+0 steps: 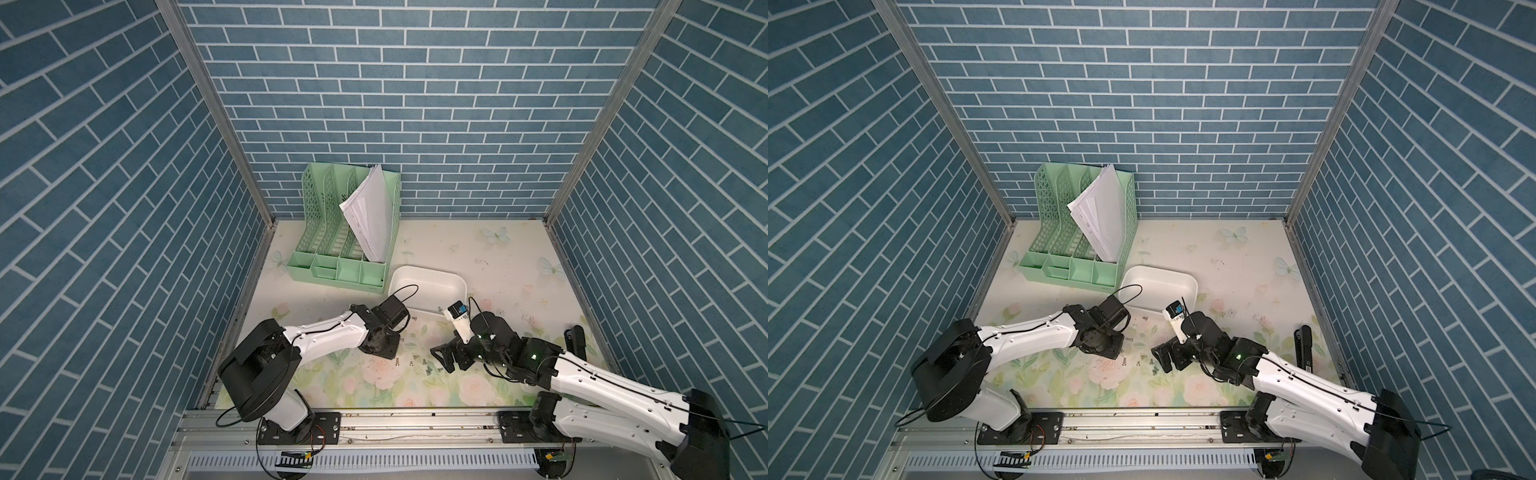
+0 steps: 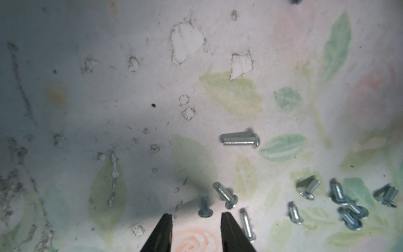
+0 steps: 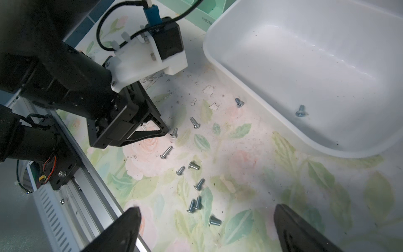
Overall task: Put the screws on the desktop into the storage box
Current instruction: Pick up the screw from the center of the board.
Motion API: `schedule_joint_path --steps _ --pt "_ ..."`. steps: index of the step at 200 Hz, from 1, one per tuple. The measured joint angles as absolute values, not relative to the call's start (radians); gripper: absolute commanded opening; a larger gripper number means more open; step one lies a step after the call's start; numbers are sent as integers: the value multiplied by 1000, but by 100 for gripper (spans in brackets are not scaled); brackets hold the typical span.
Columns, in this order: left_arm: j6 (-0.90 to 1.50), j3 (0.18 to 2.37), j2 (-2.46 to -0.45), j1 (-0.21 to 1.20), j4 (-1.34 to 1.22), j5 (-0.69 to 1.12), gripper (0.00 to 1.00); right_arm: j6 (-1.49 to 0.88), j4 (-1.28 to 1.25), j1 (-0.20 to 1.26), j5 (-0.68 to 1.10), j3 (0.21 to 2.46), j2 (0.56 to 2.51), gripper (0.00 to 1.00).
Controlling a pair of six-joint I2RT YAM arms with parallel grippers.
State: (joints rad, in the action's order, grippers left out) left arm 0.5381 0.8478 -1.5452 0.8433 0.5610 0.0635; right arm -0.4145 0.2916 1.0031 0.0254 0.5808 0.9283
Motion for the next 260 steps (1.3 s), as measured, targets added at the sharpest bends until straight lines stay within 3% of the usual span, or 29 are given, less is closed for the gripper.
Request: schedule_joint_path --steps 260 --pt "546 847 -1588 863 522 72 15 -415 287 998 19 554 921 100"
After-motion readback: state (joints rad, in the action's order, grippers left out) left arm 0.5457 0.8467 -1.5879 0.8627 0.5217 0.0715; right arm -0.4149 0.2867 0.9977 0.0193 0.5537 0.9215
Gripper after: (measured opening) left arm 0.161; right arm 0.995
